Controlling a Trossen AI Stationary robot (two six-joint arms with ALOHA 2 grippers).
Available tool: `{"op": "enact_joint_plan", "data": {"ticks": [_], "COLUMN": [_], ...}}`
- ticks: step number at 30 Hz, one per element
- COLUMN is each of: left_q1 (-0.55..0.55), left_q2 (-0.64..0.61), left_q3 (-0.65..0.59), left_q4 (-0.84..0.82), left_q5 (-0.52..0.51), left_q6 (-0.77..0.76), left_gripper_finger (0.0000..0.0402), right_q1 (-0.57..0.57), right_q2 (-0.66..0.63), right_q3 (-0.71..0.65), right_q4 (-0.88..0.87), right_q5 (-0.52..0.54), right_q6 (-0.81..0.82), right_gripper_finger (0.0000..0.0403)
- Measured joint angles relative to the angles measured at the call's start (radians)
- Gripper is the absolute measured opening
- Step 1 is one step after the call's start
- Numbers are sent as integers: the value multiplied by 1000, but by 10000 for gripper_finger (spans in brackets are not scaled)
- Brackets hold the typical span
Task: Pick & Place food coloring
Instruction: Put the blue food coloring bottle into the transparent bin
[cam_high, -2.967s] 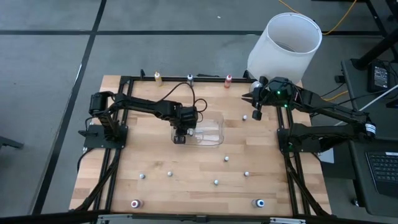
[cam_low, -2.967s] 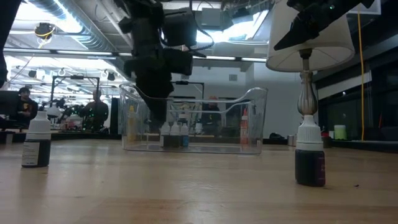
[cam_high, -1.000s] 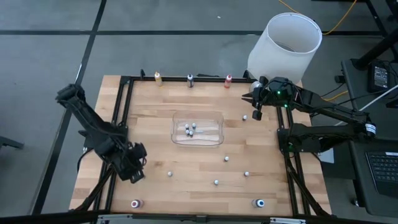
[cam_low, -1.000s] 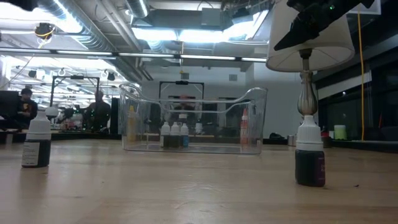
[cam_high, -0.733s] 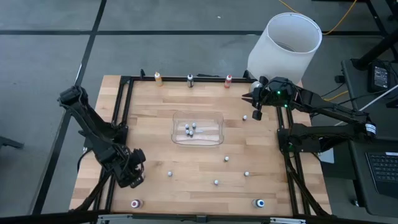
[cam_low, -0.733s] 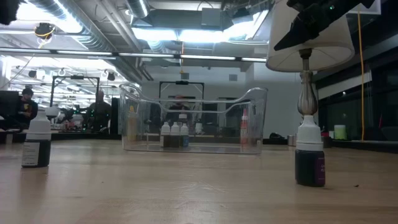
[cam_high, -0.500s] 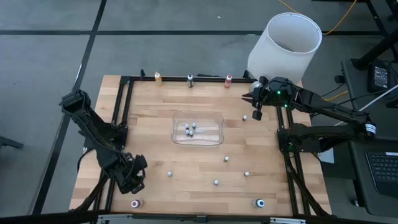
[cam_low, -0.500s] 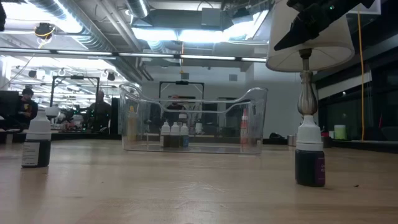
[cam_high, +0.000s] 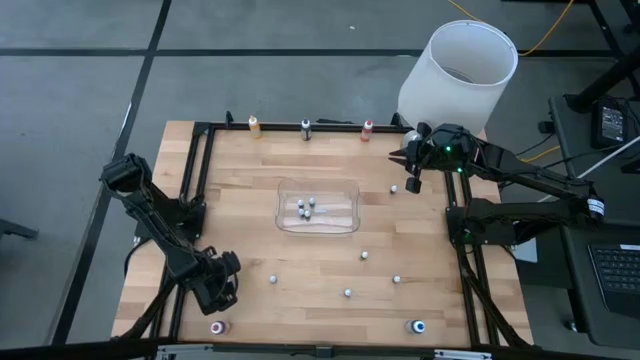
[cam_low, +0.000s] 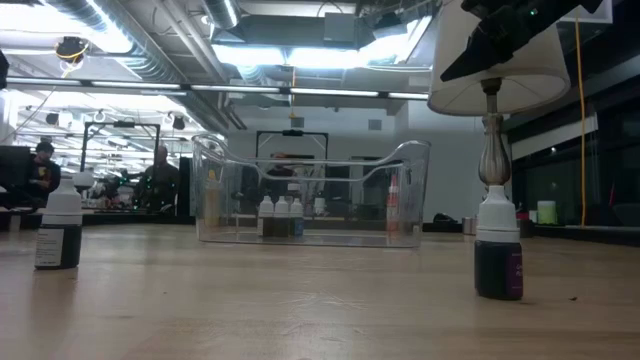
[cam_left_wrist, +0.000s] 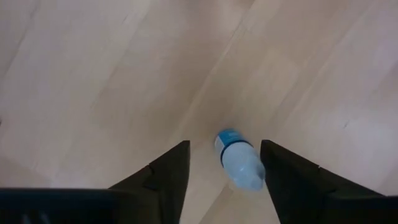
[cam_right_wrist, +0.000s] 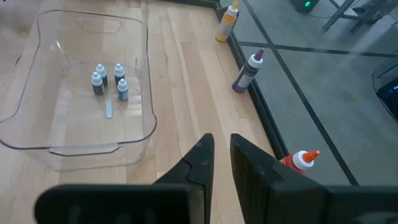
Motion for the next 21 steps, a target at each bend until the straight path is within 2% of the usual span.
{"op": "enact_joint_plan", "data": {"ticks": [11,21], "left_q1": [0,0], "left_q2": [0,-8], "left_q3": [0,0], "left_q4": [15,68], "left_q5": [1,1], "left_q6": [0,-3], "left_gripper_finger": [71,77], "right_q1": [0,0], "right_q2": [0,0], "right_q3": [0,0], "right_q4": [0,0], "right_q5": [0,0], "right_q6": [0,0], "right_gripper_finger": [58,58]}}
